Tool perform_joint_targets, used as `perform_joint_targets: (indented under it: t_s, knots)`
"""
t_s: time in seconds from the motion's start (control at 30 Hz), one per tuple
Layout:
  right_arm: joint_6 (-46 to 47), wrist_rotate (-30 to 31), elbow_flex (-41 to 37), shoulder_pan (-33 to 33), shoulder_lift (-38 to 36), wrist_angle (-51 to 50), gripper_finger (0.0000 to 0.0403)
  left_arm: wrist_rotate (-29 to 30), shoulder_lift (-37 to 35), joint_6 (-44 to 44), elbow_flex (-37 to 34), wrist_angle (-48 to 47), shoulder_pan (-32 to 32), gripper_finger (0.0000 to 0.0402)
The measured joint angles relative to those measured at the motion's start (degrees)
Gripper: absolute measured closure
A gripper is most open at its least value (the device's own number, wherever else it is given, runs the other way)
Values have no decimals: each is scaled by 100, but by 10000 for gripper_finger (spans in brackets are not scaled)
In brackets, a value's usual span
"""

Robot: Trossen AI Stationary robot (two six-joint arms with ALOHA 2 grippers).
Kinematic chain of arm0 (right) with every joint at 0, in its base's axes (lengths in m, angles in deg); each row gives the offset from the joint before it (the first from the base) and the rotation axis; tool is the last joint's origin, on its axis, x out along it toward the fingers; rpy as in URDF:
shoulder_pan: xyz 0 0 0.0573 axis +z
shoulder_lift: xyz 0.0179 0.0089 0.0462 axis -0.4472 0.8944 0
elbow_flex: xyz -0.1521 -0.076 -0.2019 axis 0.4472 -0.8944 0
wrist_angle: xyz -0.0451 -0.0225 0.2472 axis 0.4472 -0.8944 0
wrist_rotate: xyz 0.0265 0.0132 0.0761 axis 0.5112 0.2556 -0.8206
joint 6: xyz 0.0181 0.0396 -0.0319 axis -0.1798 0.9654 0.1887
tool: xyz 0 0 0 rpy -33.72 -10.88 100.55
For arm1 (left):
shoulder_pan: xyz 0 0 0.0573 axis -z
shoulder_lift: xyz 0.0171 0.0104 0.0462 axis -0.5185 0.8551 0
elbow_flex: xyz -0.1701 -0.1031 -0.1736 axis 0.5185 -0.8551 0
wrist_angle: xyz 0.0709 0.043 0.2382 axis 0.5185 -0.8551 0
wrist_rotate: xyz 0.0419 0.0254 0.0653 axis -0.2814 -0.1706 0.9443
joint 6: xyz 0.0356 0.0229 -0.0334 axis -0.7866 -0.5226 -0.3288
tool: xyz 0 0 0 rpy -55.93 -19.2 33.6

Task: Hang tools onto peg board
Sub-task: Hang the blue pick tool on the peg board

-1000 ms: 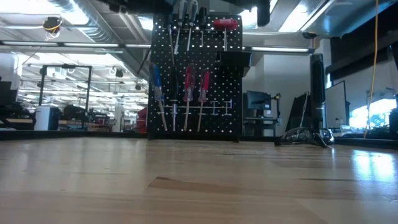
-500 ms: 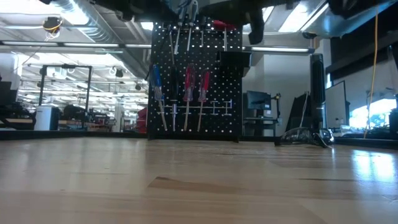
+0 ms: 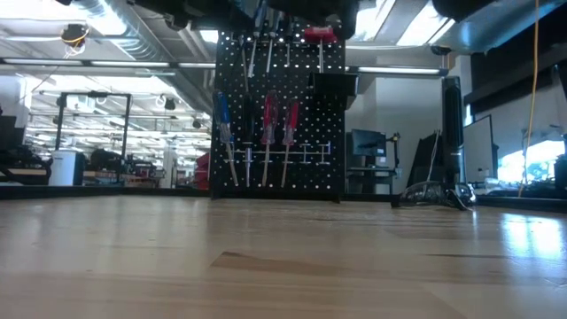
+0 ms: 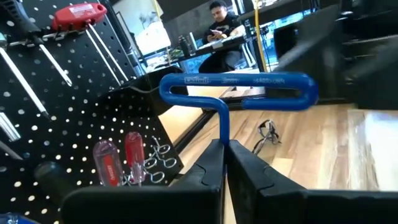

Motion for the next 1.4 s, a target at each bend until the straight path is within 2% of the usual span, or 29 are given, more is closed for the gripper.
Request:
perform_joint_targets:
  t_s: [0.1,0.37,0.6,0.77,0.97,1.1,1.3,1.4]
  knots:
    - [-21,267,11,-40,-2,-41,210,-15,0,-3,0,-5,2,400]
    - [-10,276,11,-67,-2,-19,222,-17,-2,-2,0,8,6,400]
    - [-31,231,11,-161,-2,-83,317,-13,-2,-2,0,9,10,400]
    - [-396,385,7,-184,-8,-75,386,-24,-2,0,-2,-19,17,400]
    - [-930,592,7,-167,-8,-18,376,-87,-2,131,-2,3,15,400]
    - [-1398,740,5,-172,-43,-36,389,-123,-32,142,-2,2,22,396]
    - [-2053,1079,5,-171,-220,-37,383,-104,-252,-9,-2,1,51,331]
    - [-2610,1321,5,-169,-326,-55,385,-72,-529,-49,-2,-295,157,296]
